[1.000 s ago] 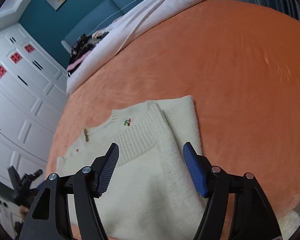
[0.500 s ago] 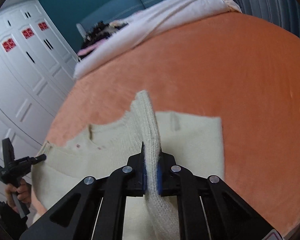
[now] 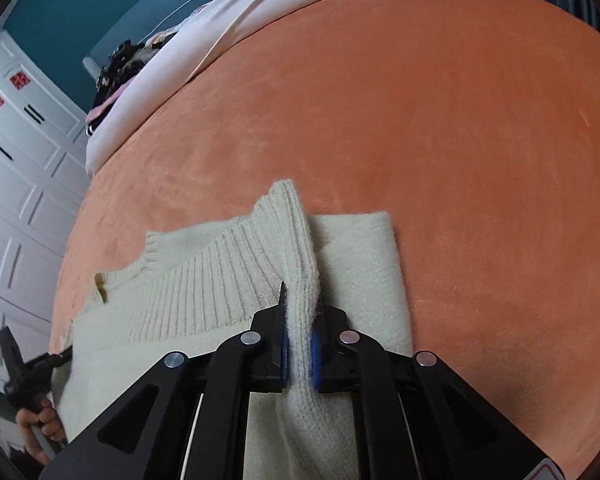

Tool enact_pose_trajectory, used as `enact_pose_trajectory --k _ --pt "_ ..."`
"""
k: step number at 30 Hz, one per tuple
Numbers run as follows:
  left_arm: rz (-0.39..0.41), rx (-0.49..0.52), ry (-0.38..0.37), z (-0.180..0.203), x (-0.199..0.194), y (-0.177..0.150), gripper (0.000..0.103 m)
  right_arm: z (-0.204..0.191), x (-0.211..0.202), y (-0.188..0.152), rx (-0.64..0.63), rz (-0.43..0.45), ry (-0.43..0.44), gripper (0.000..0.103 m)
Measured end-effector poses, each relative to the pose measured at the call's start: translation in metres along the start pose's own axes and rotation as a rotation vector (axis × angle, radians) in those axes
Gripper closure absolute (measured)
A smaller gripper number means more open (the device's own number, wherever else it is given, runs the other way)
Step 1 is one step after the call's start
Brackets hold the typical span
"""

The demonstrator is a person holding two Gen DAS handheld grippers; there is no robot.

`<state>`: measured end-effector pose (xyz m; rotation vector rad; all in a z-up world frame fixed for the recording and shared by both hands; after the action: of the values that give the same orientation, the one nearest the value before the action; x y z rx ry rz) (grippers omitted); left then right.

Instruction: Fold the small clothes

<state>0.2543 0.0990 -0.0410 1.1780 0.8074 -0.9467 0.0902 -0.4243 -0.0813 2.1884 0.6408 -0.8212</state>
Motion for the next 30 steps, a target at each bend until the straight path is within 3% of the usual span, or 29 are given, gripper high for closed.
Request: enact_pose_trajectory --k 3,5,8,10,13,16,19,21,23,24,27,30 --pt "0.026 0.031 0.022 0.006 -0.016 0.001 0.089 -0.009 -0.019 0.004 -0.022 0.024 -0.030 0.088" --pt "0.081 0.038 0.036 0.010 -0.044 -0.002 0.088 -0.034 -0.046 -0.003 -0.072 0.111 -0.066 0.085" --pt "0.147 0.050 0.016 0.024 -0.084 -0.023 0.086 -0.079 -0.071 -0.019 -0.164 0.151 -0.024 0.083" --pt "0.146 0.058 -0.061 0.041 -0.101 -0.043 0.086 -0.122 -0.063 -0.044 -0.244 0.095 0.067 0.083" --pt "0.089 0.103 -0.129 0.071 -0.101 -0.079 0.086 -0.184 -0.024 -0.102 -0.340 -0.091 0.225 0.083" --pt "0.021 0.111 -0.077 0.073 -0.082 -0.103 0.083 -0.215 0.007 -0.149 -0.425 -0.192 0.247 0.085" --pt "0.002 0.073 -0.020 0.036 -0.071 -0.109 0.085 -0.191 0.012 -0.155 -0.394 -0.217 0.206 0.101" --pt "-0.005 0.022 -0.026 0.000 -0.075 -0.111 0.090 -0.153 -0.002 -0.141 -0.317 -0.185 0.182 0.103" --pt "-0.012 -0.001 -0.018 -0.028 -0.076 -0.112 0.098 -0.108 -0.022 -0.126 -0.267 -0.113 0.022 0.103" --pt "-0.016 -0.008 -0.023 -0.040 -0.075 -0.114 0.102 -0.083 -0.031 -0.119 -0.223 -0.098 0.005 0.103" --pt "0.008 -0.019 -0.063 -0.052 -0.073 -0.126 0.102 -0.011 -0.063 -0.108 -0.039 -0.058 -0.030 0.103" --pt "0.040 -0.011 -0.003 -0.042 -0.075 -0.131 0.102 0.002 -0.080 -0.115 -0.042 -0.030 -0.073 0.103"
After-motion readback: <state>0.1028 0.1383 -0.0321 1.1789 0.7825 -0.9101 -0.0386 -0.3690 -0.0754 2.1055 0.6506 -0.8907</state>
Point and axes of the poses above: each gripper's, at about its wrist camera, not at the fingertips, and x roughly the way its jaws point, z to its right, y to its top, the point moved 1 cm from there along x, roughly the way its jaws point, and after that the axes turned 8 degrees about y, right-handed, at the moved point
